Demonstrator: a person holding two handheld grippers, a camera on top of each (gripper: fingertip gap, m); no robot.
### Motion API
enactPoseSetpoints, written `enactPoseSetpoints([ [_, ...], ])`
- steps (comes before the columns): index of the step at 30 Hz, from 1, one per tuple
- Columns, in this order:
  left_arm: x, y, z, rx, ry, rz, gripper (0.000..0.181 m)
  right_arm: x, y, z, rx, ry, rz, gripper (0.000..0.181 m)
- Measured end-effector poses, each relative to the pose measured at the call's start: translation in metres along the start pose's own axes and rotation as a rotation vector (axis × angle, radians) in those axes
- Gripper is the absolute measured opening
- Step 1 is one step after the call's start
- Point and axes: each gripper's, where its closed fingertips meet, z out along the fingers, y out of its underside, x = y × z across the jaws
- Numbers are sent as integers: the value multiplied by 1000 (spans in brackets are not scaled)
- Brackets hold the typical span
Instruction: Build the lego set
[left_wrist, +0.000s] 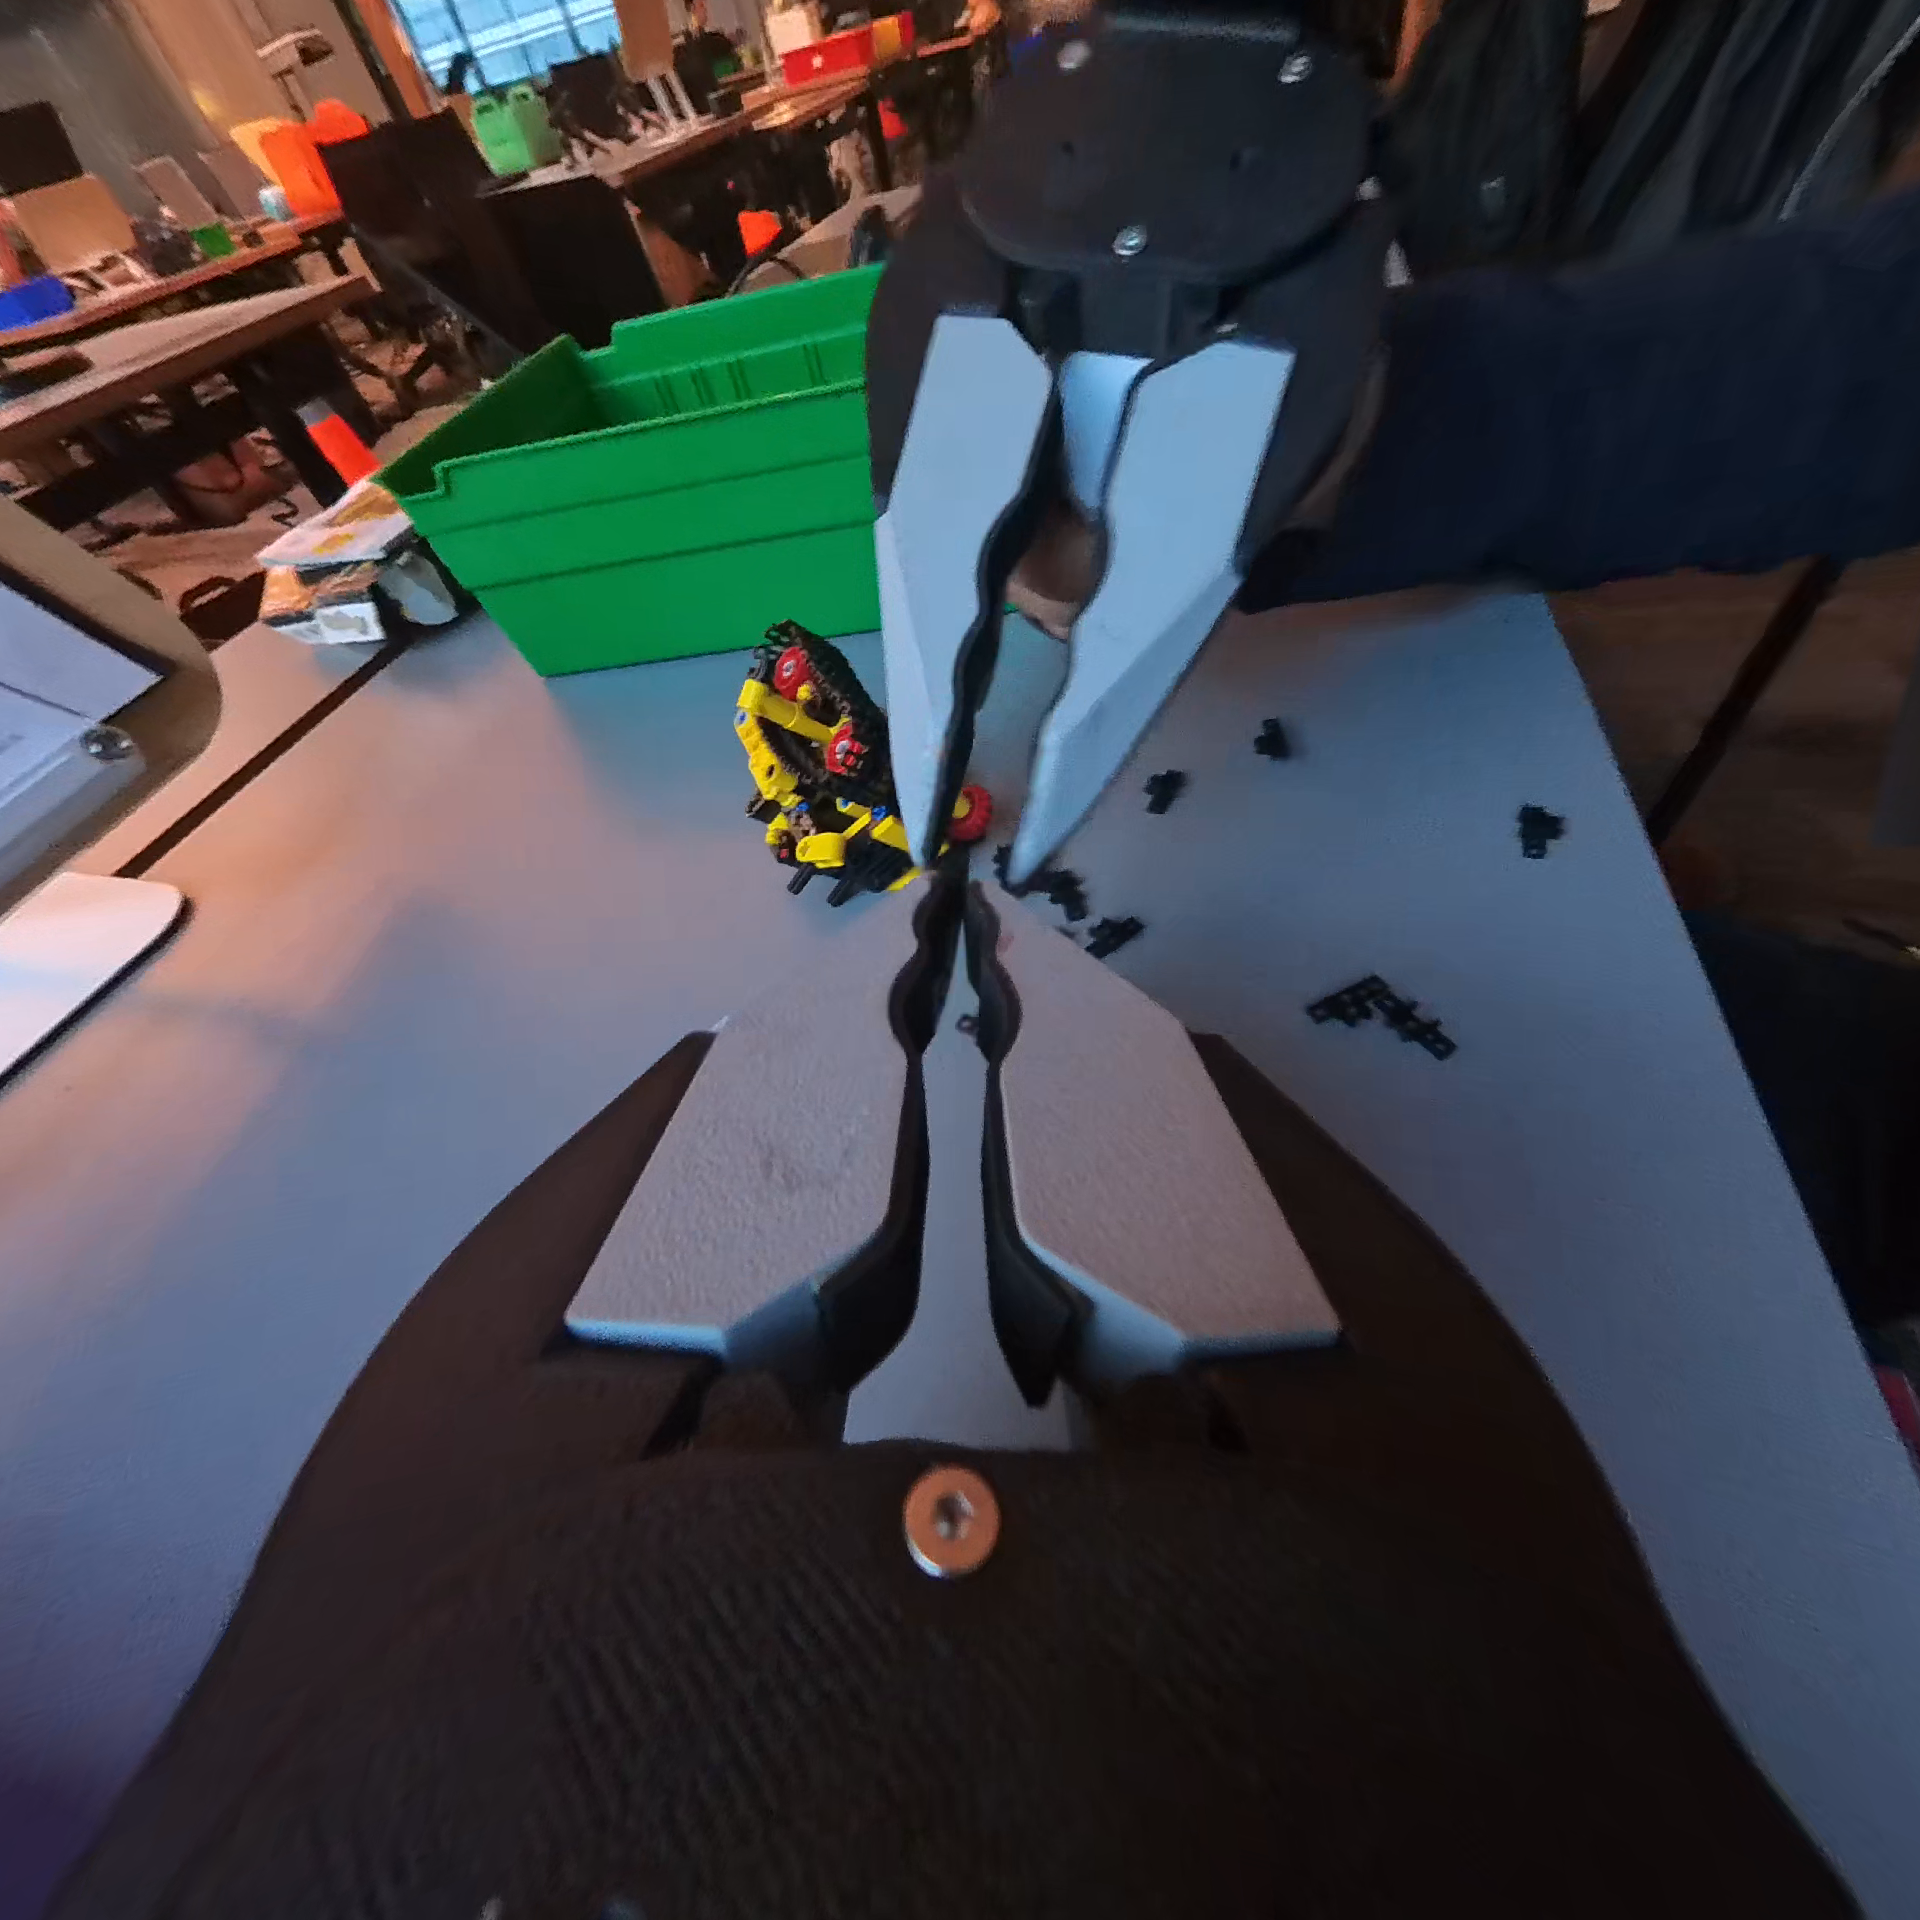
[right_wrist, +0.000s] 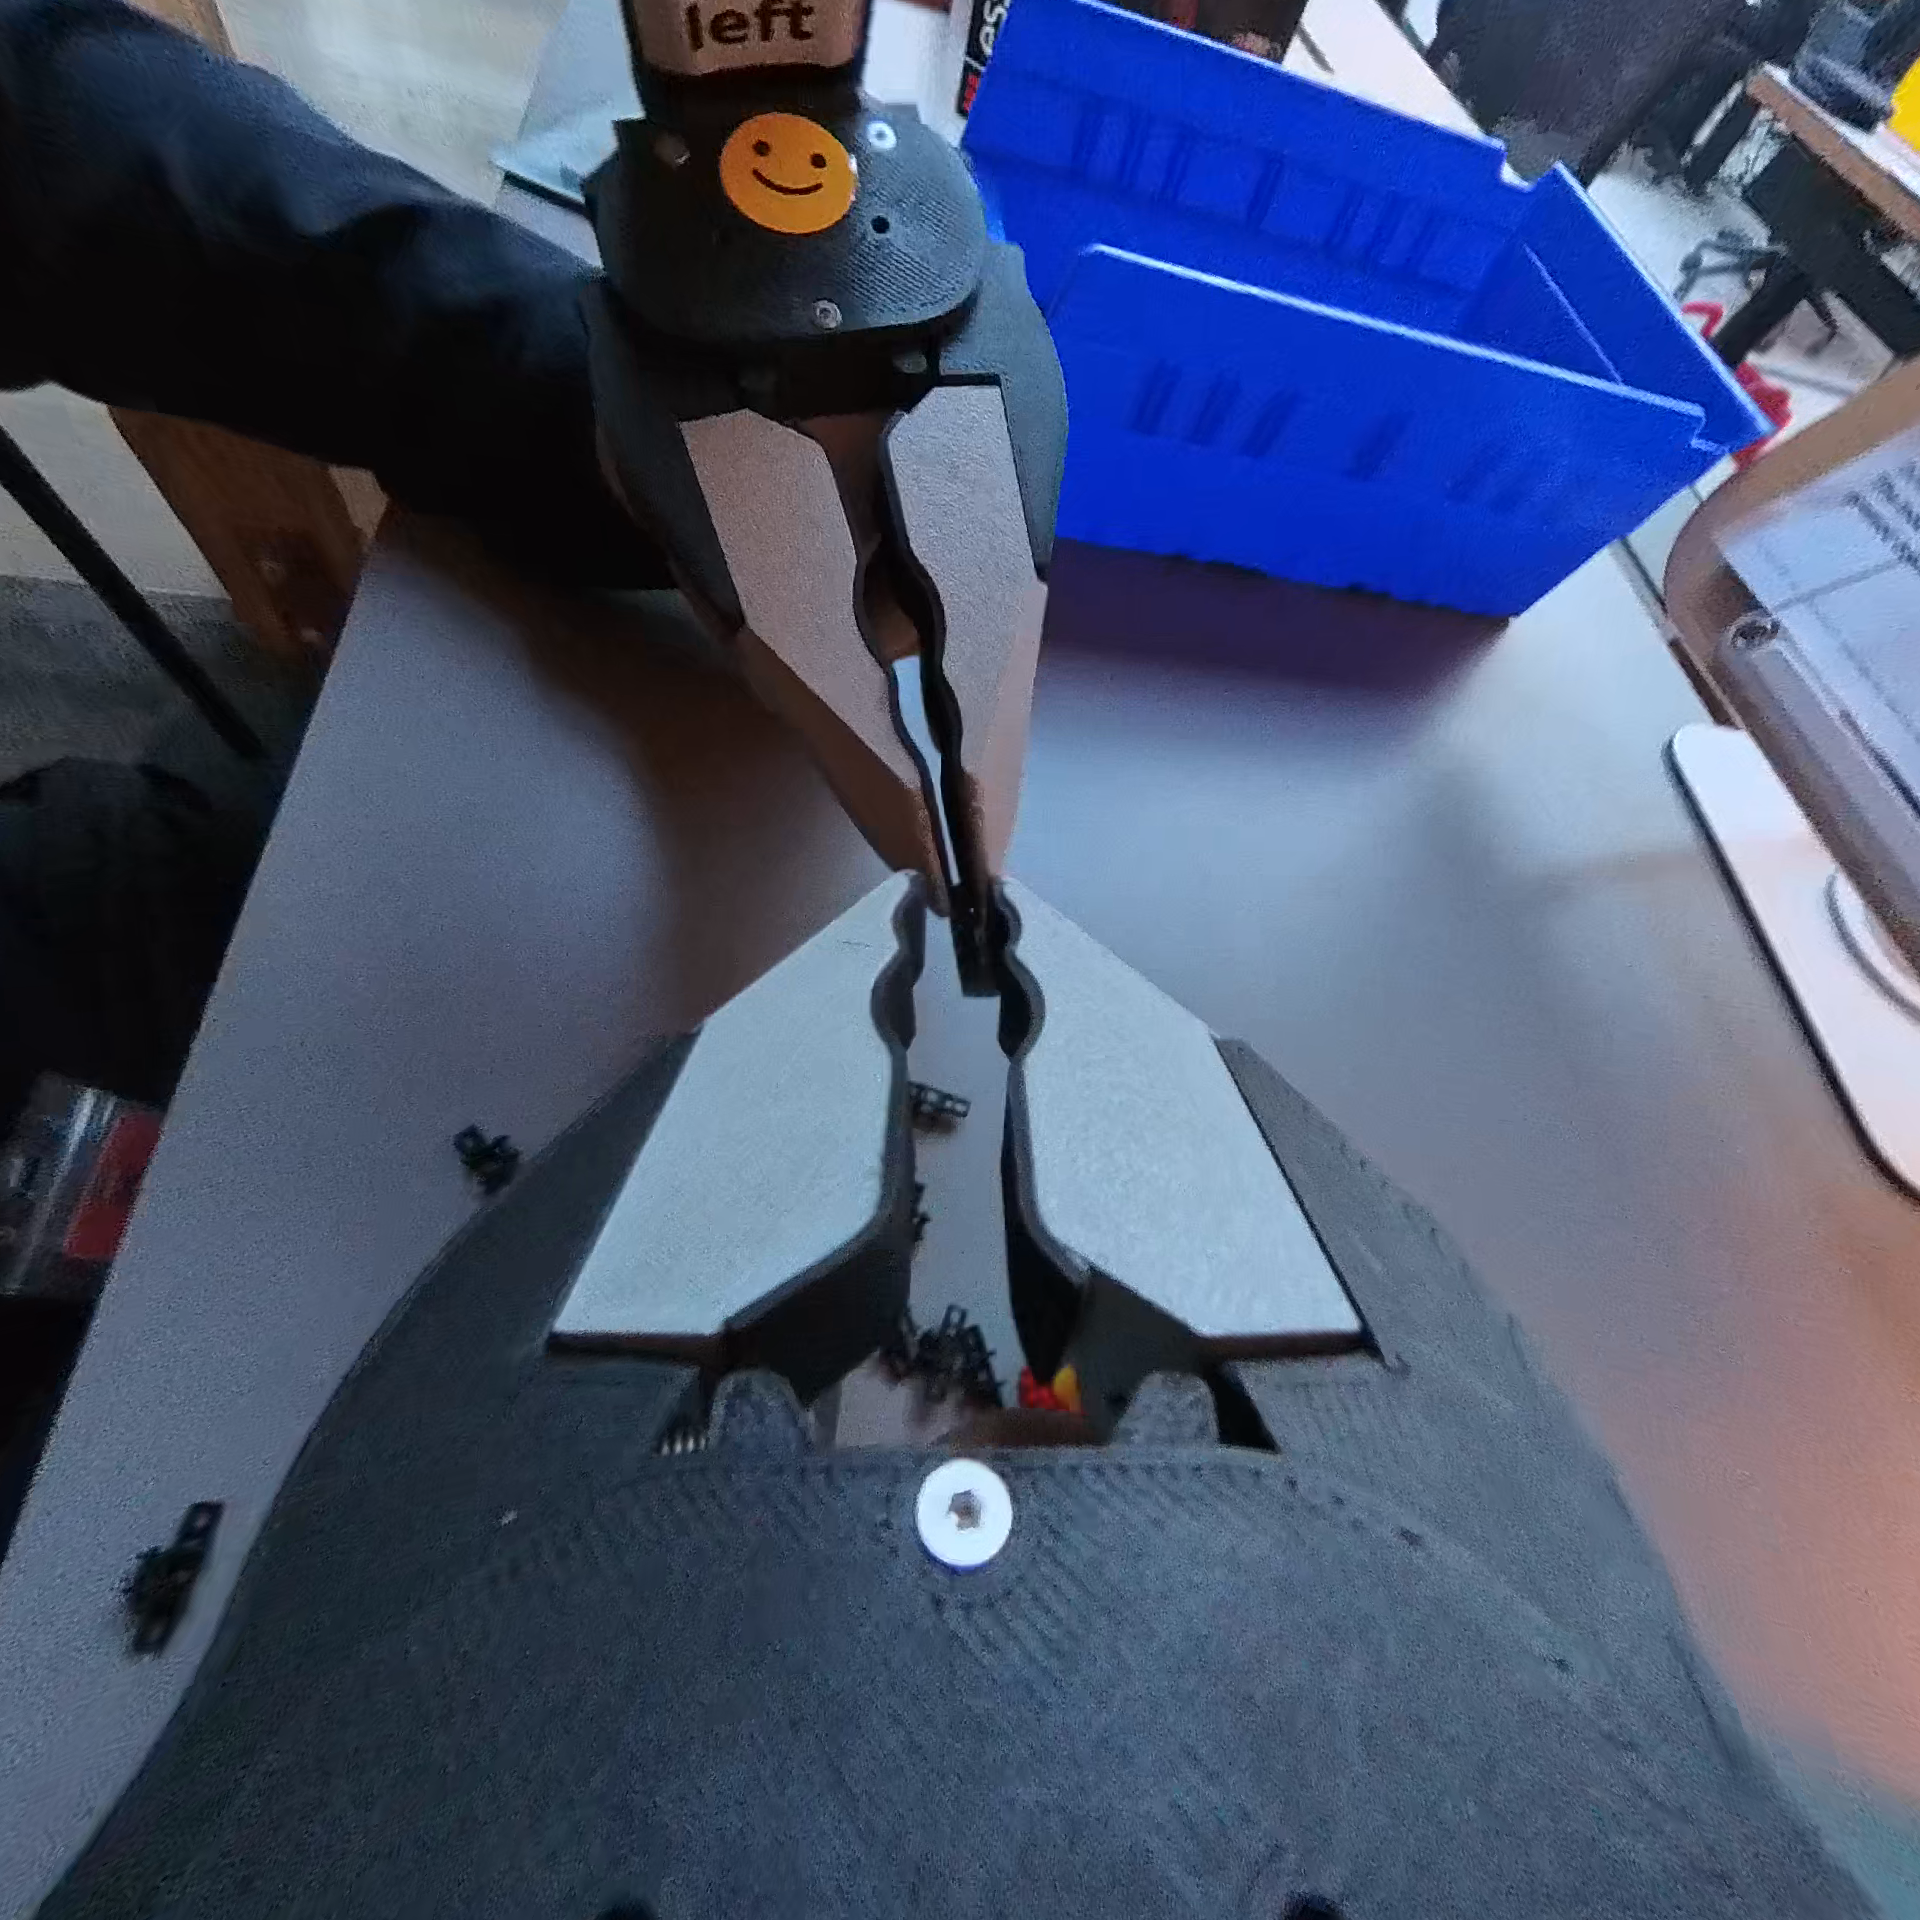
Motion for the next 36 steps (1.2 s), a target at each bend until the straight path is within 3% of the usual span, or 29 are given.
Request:
enactPoseSetpoints([
  [1,0,1,0,-5,0,-2,0,0,-1,2,-5,-11,-18,0],
  [3,-2,3,-1,-22,-12,21,0,-3,0,4,-14,-47,-27,0],
  [9,2,-3,-1,-3,-12,38,0,-6,2,-6,30,-81,-29,11],
  [13,12,-13,-3,44,32,44,0,-7,13,-8,4,-54,-34,0],
  [16,11,-12,-3,40,28,46,0,-7,13,-6,7,-20,-51,0],
  [20,9,-9,-4,27,29,29,0,-11,10,-6,24,-55,-9,14],
  [24,11,-8,-3,25,36,29,0,-5,11,-5,22,8,-36,0],
  [29,13,-4,-1,-8,43,40,0,-2,9,-6,46,37,-22,11],
  [31,11,-3,0,-16,24,53,0,-5,9,-7,39,32,-54,2],
  [36,11,-5,0,3,30,57,0,-5,10,-5,31,53,-85,2],
])
